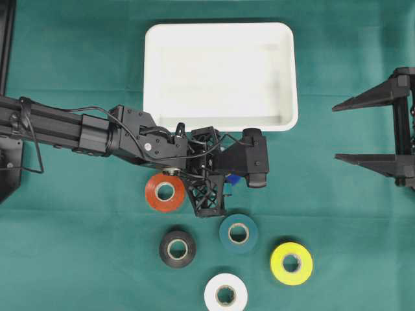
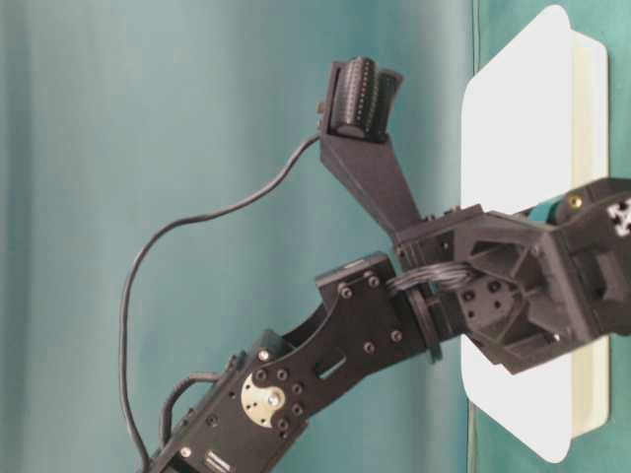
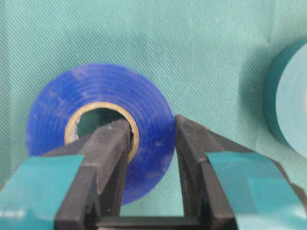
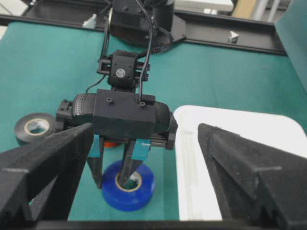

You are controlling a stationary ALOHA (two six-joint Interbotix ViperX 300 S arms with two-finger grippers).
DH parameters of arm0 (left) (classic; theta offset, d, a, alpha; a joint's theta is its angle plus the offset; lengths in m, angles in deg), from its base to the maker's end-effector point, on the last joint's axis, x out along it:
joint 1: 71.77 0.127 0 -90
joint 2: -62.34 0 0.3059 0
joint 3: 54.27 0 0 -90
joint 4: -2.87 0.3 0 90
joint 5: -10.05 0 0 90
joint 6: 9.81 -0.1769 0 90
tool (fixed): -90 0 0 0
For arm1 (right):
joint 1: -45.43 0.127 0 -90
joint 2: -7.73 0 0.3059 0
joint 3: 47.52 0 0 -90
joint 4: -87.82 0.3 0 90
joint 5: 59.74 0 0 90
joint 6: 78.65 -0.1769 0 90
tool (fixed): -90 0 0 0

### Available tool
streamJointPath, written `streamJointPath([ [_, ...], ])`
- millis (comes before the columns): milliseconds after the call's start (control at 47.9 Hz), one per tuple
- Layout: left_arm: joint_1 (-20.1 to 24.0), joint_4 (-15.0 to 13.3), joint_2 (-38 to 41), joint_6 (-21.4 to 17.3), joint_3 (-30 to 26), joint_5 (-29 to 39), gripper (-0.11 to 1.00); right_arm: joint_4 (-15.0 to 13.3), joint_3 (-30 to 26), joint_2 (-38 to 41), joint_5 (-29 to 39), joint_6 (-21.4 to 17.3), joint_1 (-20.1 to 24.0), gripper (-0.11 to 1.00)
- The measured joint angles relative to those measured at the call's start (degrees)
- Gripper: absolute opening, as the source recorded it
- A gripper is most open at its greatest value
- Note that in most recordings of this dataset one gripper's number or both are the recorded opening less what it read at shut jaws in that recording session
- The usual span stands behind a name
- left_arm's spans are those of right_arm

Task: Pick up the tape from a random location and place it into the white case.
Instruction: 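Lower the left gripper into the blue roll's hole and close, then lift the blue tape roll with the left gripper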

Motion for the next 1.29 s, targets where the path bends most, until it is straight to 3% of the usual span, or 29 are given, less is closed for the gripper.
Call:
streamJointPath([
  [501, -0.26, 0.0, 0.0, 0.0, -0.53, 0.53, 0.22, 0.0, -0.09, -0.09, 0.0, 0.0, 0.0, 0.89],
  [793, -0.97, 0.09, -0.88, -0.26, -2.99, 4.66, 0.22, 0.0, -0.09, -0.09, 0.0, 0.0, 0.0, 0.89],
  [1294, -0.97, 0.62, -12.04, -0.62, -4.92, 12.66, 0.22, 0.0, -0.09, 0.0, 0.0, 0.0, 0.0, 0.89],
])
